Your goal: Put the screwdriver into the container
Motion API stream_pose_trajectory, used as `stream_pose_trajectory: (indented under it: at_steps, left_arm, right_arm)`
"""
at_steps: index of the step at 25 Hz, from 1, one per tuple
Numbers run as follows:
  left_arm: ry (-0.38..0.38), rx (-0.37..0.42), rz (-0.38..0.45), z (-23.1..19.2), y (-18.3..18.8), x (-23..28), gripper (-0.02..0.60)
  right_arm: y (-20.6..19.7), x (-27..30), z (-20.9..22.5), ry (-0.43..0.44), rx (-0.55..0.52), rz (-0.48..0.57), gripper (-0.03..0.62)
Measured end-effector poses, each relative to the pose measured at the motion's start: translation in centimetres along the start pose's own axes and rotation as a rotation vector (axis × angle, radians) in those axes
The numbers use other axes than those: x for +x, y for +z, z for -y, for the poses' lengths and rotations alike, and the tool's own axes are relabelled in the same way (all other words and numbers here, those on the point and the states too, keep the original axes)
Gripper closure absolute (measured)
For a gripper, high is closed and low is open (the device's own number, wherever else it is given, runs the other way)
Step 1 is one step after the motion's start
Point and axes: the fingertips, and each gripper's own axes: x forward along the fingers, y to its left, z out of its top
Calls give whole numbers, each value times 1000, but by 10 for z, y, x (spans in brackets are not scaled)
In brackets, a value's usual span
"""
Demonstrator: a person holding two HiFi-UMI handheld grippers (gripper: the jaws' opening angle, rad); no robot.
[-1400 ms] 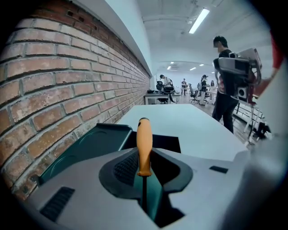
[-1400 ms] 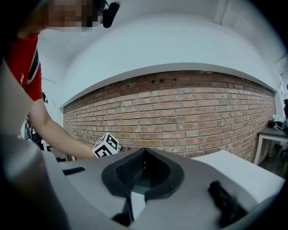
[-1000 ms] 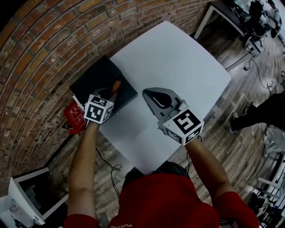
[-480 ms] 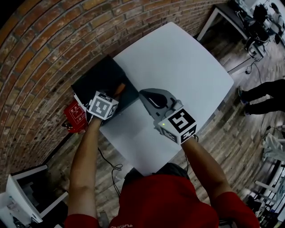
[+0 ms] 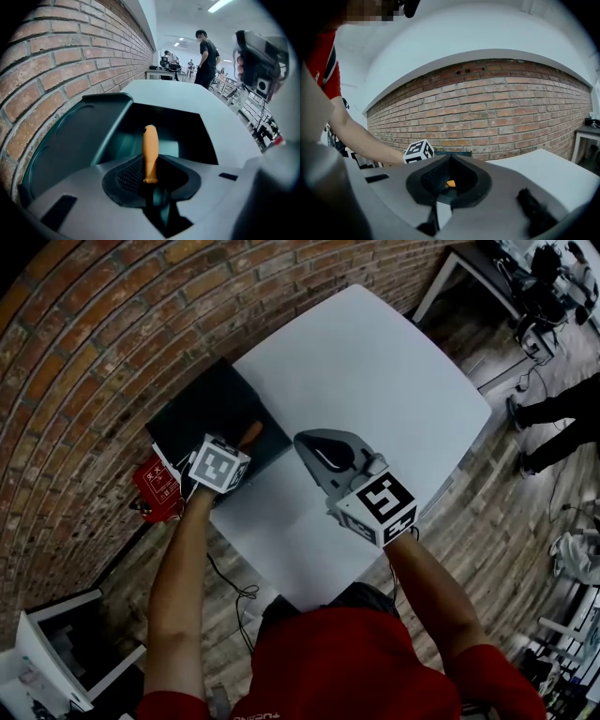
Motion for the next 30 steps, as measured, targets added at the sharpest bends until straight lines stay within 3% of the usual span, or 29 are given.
stream_pose_trajectory:
  at_steps: [7,11,14,23,30]
  left_arm:
    - [18,66,16,5,0,-9,425]
    - [54,92,87,7,9,-27,416]
    - [105,86,211,12,29,-57,424]
    - [187,-18,739,58,100,-177,522]
    - [179,-95,963,107,111,-245,555]
  right_arm:
    - [-1,-6,0,11,9,3,563]
    - [-1,-11,-2,12,13,13,563]
    - [4,-16,-3,15,13,29,563]
    - [33,-24,-19,50,4,100,563]
    - [63,-49,-46,109,4,200,563]
